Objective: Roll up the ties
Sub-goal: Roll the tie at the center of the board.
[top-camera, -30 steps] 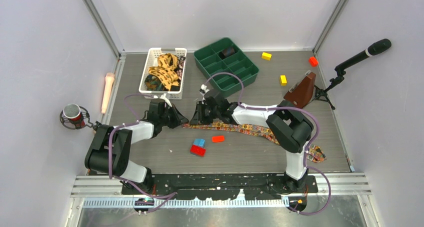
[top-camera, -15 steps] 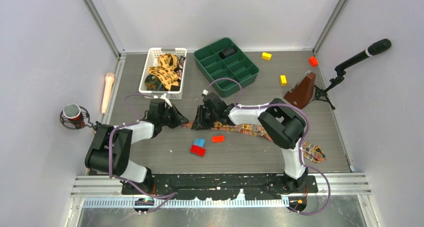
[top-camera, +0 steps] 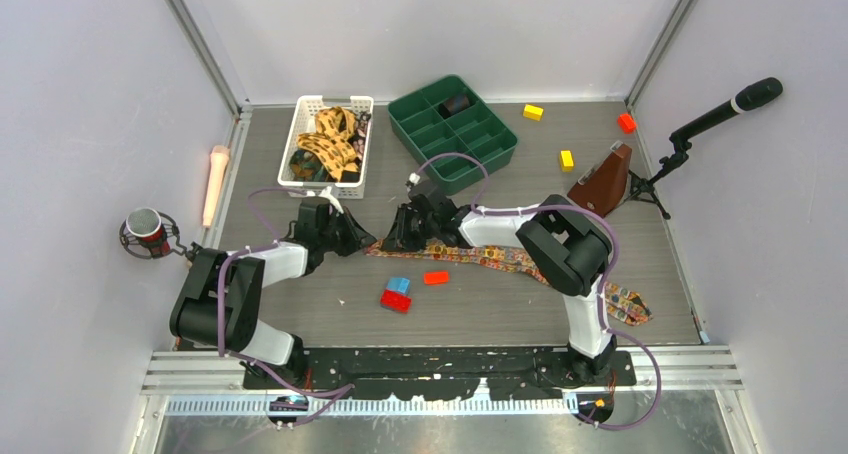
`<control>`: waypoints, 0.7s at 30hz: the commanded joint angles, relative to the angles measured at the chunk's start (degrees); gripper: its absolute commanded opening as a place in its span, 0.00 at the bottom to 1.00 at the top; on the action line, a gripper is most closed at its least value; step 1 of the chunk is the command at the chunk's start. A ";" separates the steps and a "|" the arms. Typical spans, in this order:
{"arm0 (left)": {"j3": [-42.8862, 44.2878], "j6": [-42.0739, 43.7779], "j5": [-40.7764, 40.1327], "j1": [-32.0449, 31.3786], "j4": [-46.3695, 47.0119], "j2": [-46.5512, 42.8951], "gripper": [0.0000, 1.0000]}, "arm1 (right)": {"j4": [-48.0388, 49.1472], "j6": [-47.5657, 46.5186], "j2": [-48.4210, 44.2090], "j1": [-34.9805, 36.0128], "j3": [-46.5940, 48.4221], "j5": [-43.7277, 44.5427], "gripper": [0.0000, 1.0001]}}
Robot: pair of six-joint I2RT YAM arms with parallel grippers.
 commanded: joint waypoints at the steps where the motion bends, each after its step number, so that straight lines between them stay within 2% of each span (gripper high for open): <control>1: 1.35 0.13 -0.31 -0.28 1.85 -0.22 0.00 | 2.92 0.97 0.06 -0.51 1.57 -0.06 0.19; 6: 1.31 0.13 -0.35 -0.28 1.93 0.09 0.00 | -0.16 -1.74 -2.06 -0.53 0.75 3.46 0.17; 10: 1.31 0.07 -0.40 -0.28 2.10 0.18 0.00 | -0.27 -3.37 -4.47 -0.53 -0.37 4.82 0.20; 16: 1.16 -0.03 -0.43 -0.28 2.07 -0.02 0.00 | 3.18 -3.20 -5.95 -0.53 -0.47 2.77 0.21; 21: 1.20 0.13 -0.57 -0.28 1.85 -0.15 0.00 | 5.39 -2.29 -5.34 -0.53 0.44 -0.06 0.17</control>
